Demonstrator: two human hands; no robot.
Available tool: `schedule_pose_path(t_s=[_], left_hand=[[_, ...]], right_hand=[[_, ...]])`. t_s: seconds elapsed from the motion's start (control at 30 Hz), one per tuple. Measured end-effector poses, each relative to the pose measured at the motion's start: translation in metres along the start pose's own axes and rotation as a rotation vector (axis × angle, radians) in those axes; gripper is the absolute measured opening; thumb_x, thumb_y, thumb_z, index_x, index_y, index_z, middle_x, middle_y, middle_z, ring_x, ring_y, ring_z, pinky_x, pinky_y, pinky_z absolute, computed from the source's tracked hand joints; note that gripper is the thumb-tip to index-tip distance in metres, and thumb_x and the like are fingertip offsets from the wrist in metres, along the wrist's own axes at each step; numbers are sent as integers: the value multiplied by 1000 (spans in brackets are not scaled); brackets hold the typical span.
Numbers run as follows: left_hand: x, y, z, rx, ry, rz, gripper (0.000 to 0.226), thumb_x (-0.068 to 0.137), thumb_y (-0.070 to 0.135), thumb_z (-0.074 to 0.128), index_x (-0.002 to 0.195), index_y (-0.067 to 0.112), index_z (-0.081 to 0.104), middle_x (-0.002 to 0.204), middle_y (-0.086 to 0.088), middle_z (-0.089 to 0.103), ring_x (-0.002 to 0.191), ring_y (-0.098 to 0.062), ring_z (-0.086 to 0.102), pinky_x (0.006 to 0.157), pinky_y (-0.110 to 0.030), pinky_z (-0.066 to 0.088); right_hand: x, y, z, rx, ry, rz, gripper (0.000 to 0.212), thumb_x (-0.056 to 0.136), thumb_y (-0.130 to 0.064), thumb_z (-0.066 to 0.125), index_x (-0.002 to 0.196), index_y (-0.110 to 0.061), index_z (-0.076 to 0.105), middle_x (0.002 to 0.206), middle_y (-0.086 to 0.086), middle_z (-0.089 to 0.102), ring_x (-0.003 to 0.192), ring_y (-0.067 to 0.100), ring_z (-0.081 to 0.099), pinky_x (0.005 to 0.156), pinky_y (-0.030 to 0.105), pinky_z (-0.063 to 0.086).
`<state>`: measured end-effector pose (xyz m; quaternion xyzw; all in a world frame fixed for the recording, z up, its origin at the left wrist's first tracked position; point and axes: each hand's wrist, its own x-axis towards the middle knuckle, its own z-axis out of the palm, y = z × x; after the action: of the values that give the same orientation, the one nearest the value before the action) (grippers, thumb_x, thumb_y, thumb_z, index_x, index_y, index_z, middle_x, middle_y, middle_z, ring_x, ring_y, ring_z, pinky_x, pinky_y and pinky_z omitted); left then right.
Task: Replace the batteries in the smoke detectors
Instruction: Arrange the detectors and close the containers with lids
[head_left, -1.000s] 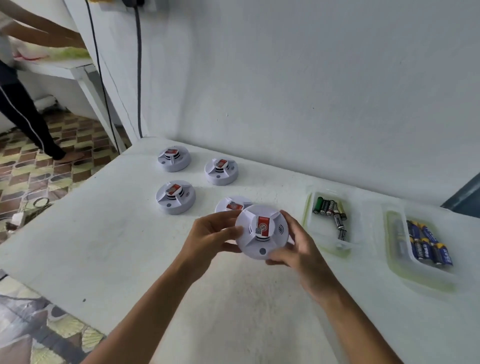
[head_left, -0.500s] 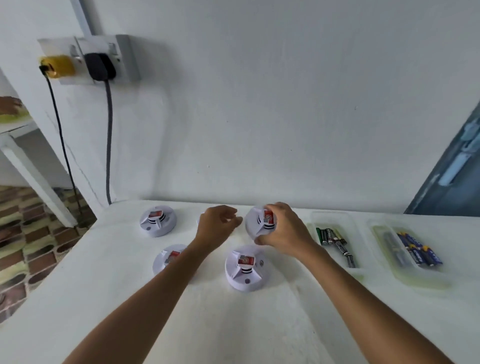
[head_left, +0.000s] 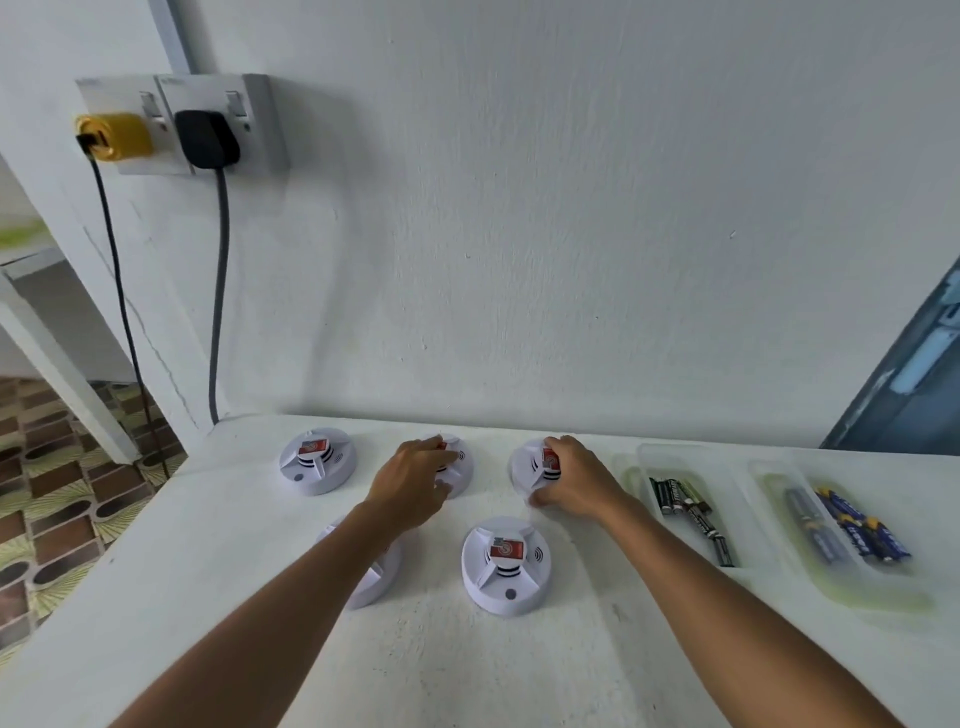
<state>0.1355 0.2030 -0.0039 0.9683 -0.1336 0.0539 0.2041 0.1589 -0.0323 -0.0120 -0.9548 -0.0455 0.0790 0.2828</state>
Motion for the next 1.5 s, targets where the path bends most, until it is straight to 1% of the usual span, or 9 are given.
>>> schedule_pose_path(t_s=[0.13, 0.2, 0.33, 0.5, 0.67, 0.9, 1.1, 1.27, 1.5], left_hand=[[4, 7, -7, 87, -51, -29, 39, 84, 21, 72, 122, 15, 67, 132, -5, 61, 113, -27, 59, 95, -39, 49], [9, 25, -12, 116, -10, -25, 40, 84, 23, 70, 123, 17, 65, 130, -7, 61, 115, -30, 56, 97, -45, 46], [13, 90, -21, -98, 58, 53, 30, 88, 16, 66, 118, 16, 68, 116, -2, 67, 99, -20, 63, 87, -29, 50], [11, 172, 28, -167, -55, 39, 18, 89, 14, 58, 102, 16, 71, 102, -4, 72, 94, -21, 65, 86, -24, 47], [12, 200, 80, -194, -168, -202, 20, 89, 18, 61, 107, 10, 58, 107, -12, 66, 79, -26, 58, 73, -26, 45], [8, 214, 105, -310, -36, -430, 28, 81, 6, 60, 108, 8, 53, 90, -14, 62, 74, -28, 57, 72, -37, 51], [16, 228, 72, -329, 108, -418, 29, 84, -4, 42, 98, 13, 61, 91, -11, 62, 77, -32, 64, 72, -41, 57], [21, 219, 0, -145, 291, -291, 26, 85, -2, 49, 97, 12, 67, 97, -12, 66, 89, -31, 62, 74, -30, 46], [7, 193, -55, -114, 441, -247, 18, 90, 0, 54, 94, 11, 67, 90, -6, 64, 73, -20, 58, 64, -26, 42]], right_hand=[[-12, -6, -7, -139, -62, -13, 94, 72, -45, 77, 146, -16, 27, 153, 9, 21, 142, 30, 20, 104, 44, 39], [-29, -5, -25, -20, 49, -31, 80, 84, -42, 68, 148, -15, 28, 158, 8, 17, 144, 25, 21, 108, 41, 34], [-71, 9, -77, -176, 398, 32, 38, 95, -20, 50, 131, -12, 50, 131, 9, 52, 115, 29, 55, 88, 34, 45], [-111, 66, -129, -559, 216, 250, 18, 92, -17, 50, 107, -9, 55, 112, 10, 63, 101, 30, 62, 68, 29, 37], [-113, 102, -122, -256, 20, 224, 5, 88, -4, 48, 86, -6, 51, 84, 9, 60, 75, 28, 66, 59, 33, 49], [-120, 117, -141, -2, -21, 117, 32, 81, 6, 42, 58, -13, 30, 56, 4, 31, 25, 5, 46, 30, 19, 25], [-130, 116, -171, 137, 37, 113, 32, 84, 7, 42, 61, -11, 31, 57, 5, 37, 42, 26, 64, 30, 19, 30], [-131, 110, -168, 246, 53, 168, 13, 84, 6, 42, 75, -2, 47, 76, 18, 59, 47, 30, 67, 53, 44, 56], [-127, 114, -129, 195, -48, 162, 20, 87, 3, 39, 72, -11, 37, 64, 9, 44, 46, 27, 67, 36, 25, 43]])
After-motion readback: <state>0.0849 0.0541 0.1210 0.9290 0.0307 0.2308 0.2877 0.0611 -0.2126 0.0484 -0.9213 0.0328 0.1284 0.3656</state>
